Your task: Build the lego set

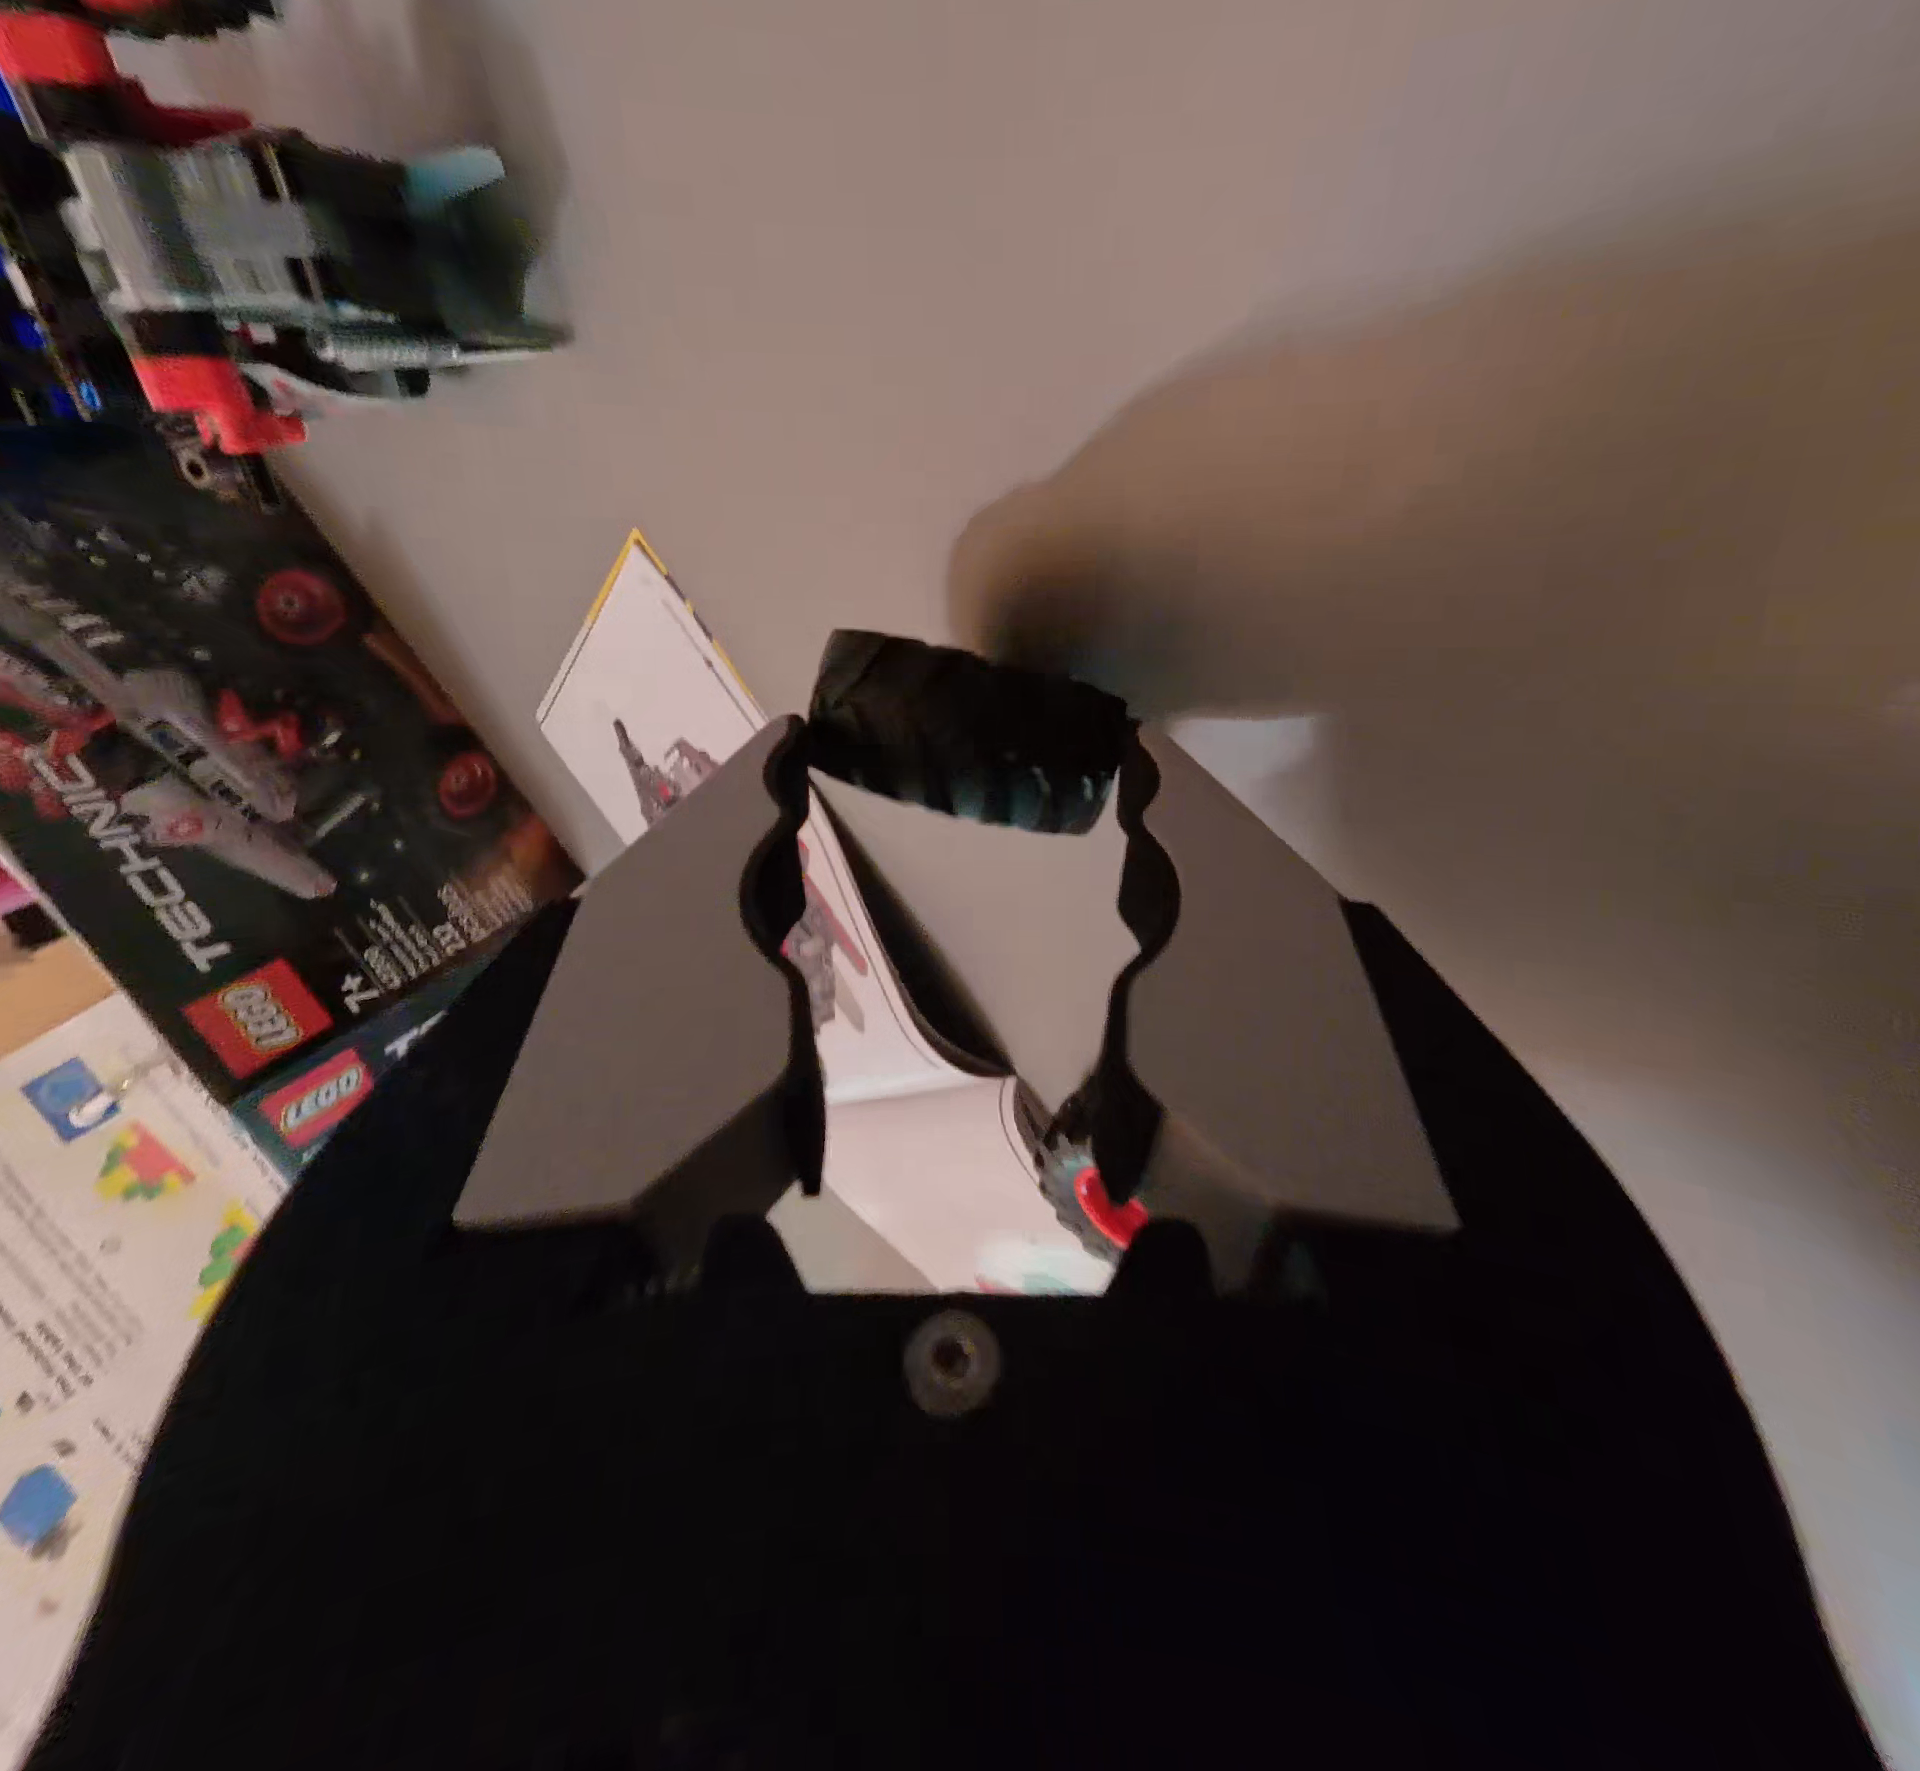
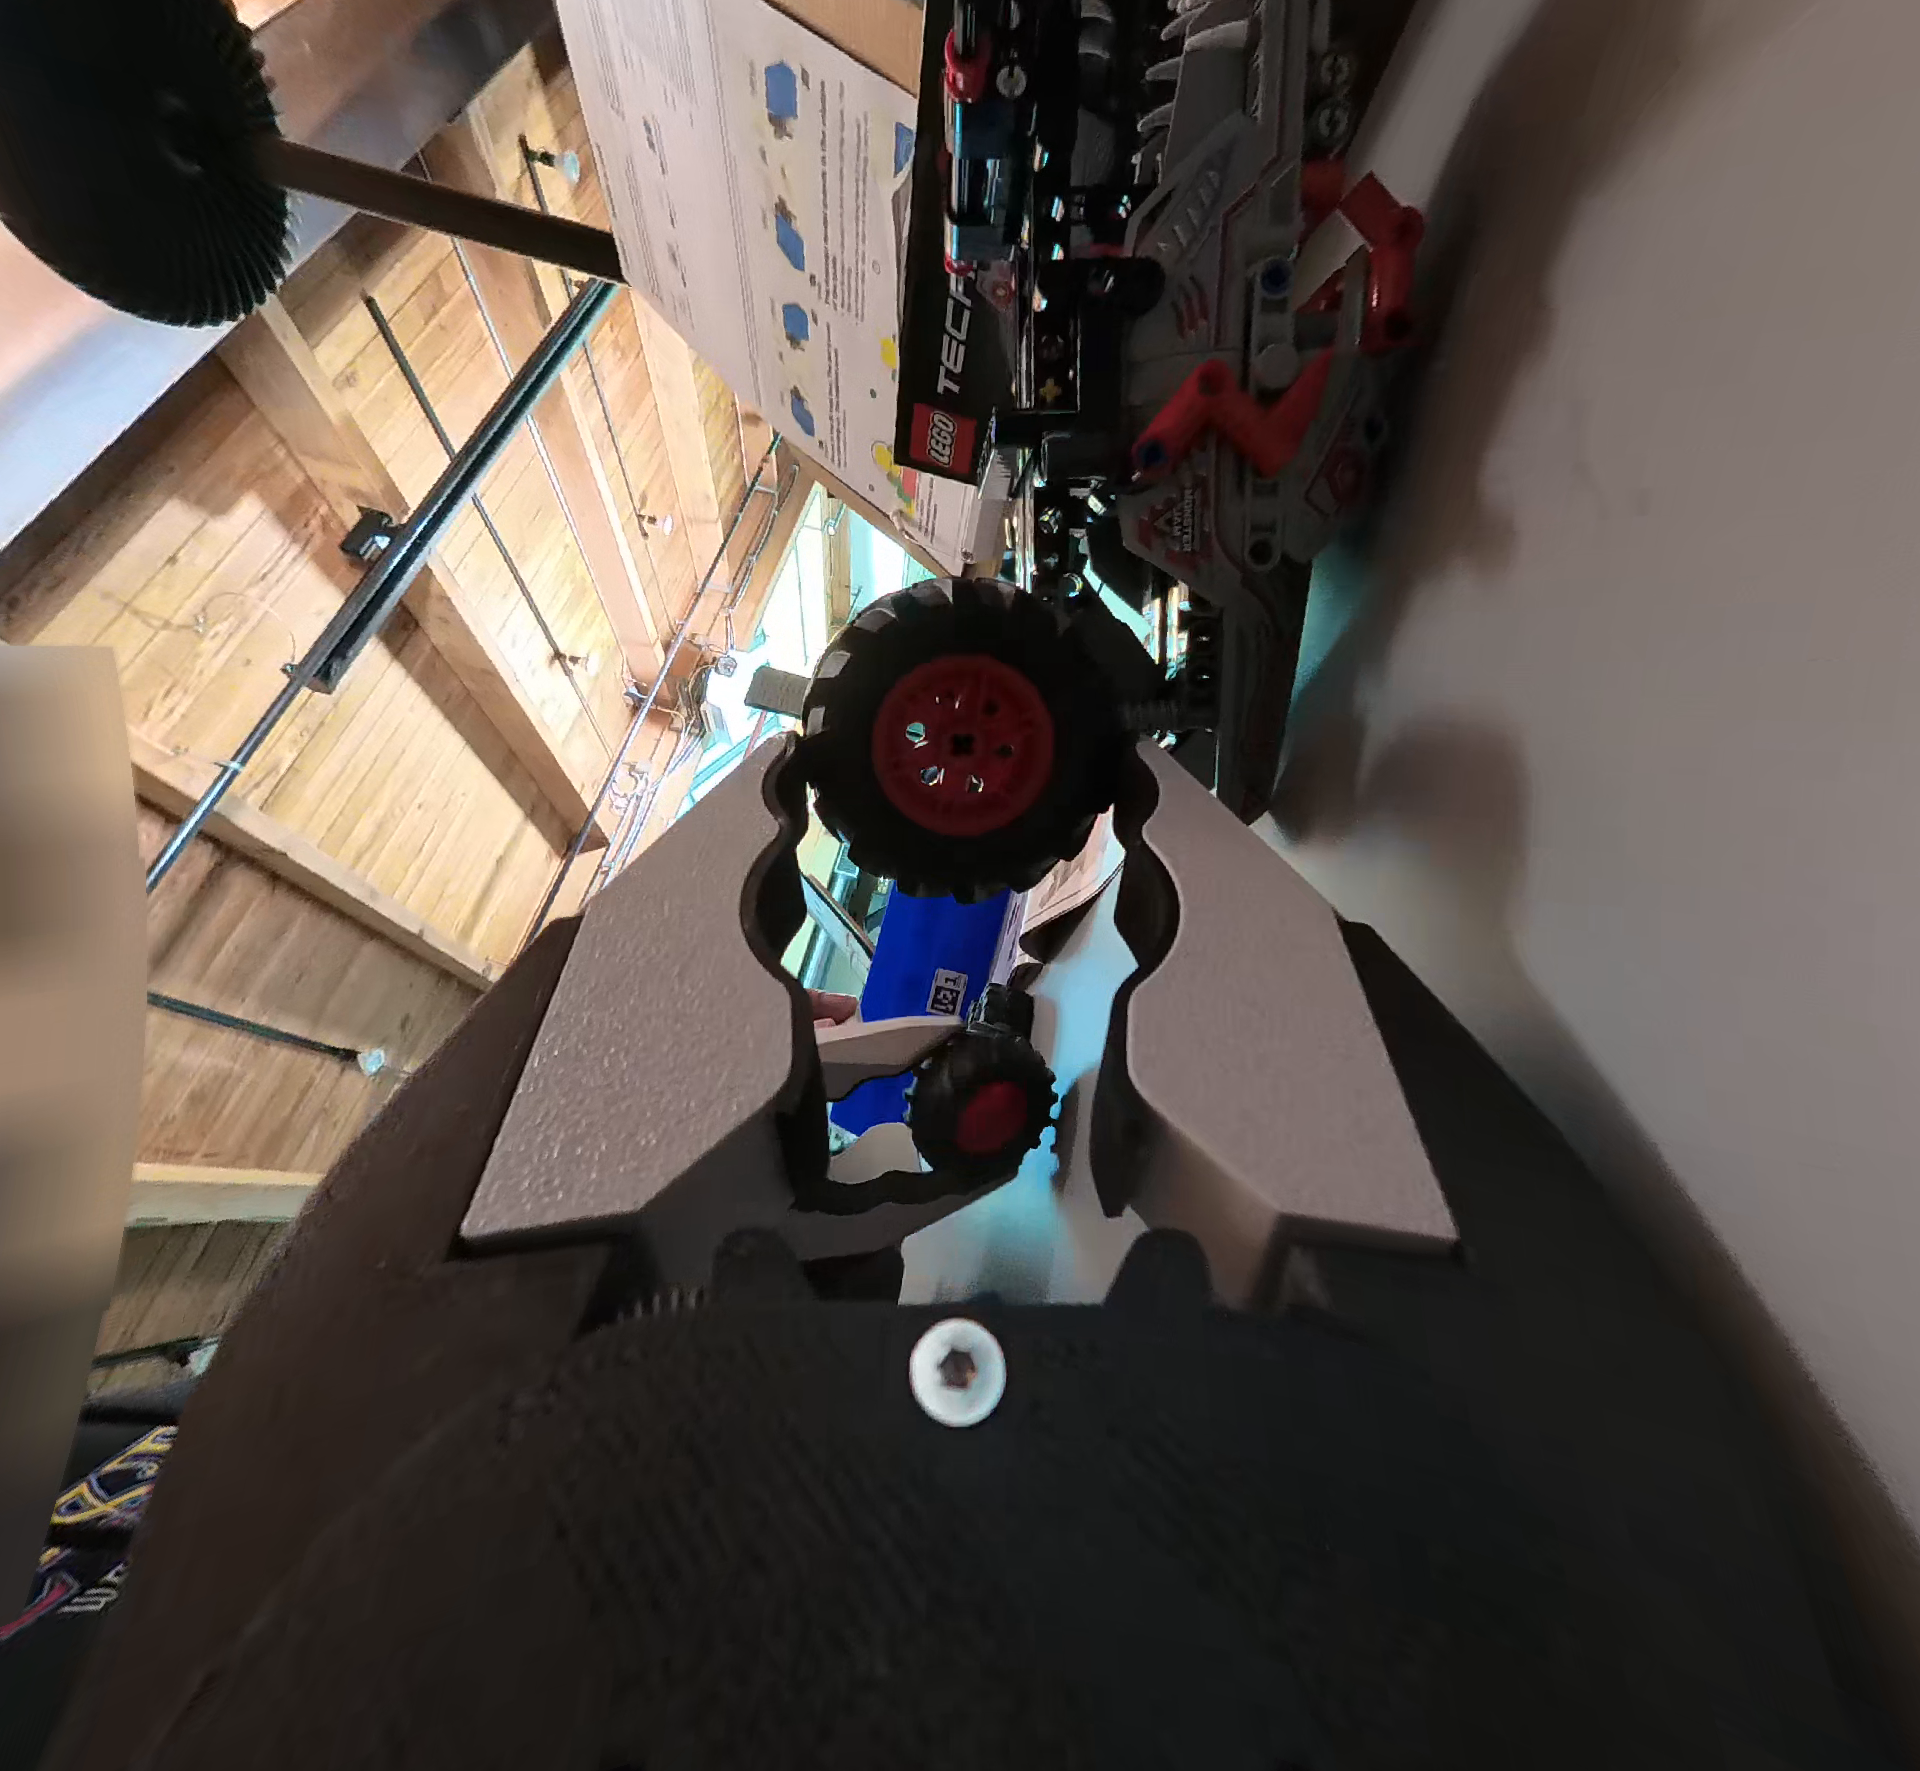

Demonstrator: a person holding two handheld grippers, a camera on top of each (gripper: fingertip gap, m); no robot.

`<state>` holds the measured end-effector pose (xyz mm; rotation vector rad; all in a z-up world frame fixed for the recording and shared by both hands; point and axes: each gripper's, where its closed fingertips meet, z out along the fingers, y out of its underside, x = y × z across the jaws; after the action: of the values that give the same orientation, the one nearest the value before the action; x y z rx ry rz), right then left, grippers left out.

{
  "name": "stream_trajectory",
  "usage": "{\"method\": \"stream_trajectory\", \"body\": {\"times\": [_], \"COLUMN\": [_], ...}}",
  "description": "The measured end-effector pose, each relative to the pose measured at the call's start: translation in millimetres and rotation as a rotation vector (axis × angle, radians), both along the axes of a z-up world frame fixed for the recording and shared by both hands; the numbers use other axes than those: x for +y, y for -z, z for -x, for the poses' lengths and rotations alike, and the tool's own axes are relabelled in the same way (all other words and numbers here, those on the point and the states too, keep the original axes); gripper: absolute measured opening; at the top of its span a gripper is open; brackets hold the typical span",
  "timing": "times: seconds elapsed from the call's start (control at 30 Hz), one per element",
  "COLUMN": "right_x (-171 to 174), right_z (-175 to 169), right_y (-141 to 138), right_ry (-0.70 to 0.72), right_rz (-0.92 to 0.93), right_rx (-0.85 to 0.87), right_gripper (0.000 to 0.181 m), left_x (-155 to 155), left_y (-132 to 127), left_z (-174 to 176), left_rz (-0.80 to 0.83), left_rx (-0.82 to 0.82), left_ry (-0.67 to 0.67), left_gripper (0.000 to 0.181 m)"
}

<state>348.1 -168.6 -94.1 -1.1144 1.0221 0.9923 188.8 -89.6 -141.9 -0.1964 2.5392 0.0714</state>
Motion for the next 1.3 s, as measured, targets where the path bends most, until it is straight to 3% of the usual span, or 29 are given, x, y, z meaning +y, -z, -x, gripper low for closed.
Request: {"method": "stream_trajectory", "body": {"times": [0.23,0.53,0.67,0.9,1.0,1.17,1.3], "right_x": [-1.3,-0.6,-0.6,-0.6,-0.5,-0.4,-0.6], "right_z": [-2.2,-1.9,-1.8,-1.9,-1.9,-1.7,-1.7], "right_y": [-0.7,-0.9,-0.9,-1.0,-1.1,-1.1,-1.0], "right_ry": [0.001,0.004,0.003,-0.001,-0.003,0.0,0.001], "right_rz": [-0.023,-0.02,-0.021,-0.027,-0.03,-0.025,-0.023], "right_rx": [0.022,0.01,0.01,0.017,0.019,0.01,0.007], "right_gripper": [0.058,0.058,0.058,0.058,0.058,0.058,0.058], "left_x": [-33.6,-36.5,-40.9,-29.8,-45.8,-42.2,-38.7], "left_y": [7.3,7.2,7.5,-13.2,-15.3,15.2,16.3], "left_z": [-8.2,-19.1,-11.8,-15.1,-14.5,-14.0,-16.8], "left_rz": [-0.036,0.054,0.281,0.759,0.883,0.639,0.659], "left_rx": [-0.008,0.006,0.1,0.237,0.357,0.388,0.389], "left_ry": [0.147,0.125,0.063,-0.181,-0.251,-0.216,-0.239], "left_gripper": [0.056,0.059,0.061,0.068,0.071,0.063,0.056]}}
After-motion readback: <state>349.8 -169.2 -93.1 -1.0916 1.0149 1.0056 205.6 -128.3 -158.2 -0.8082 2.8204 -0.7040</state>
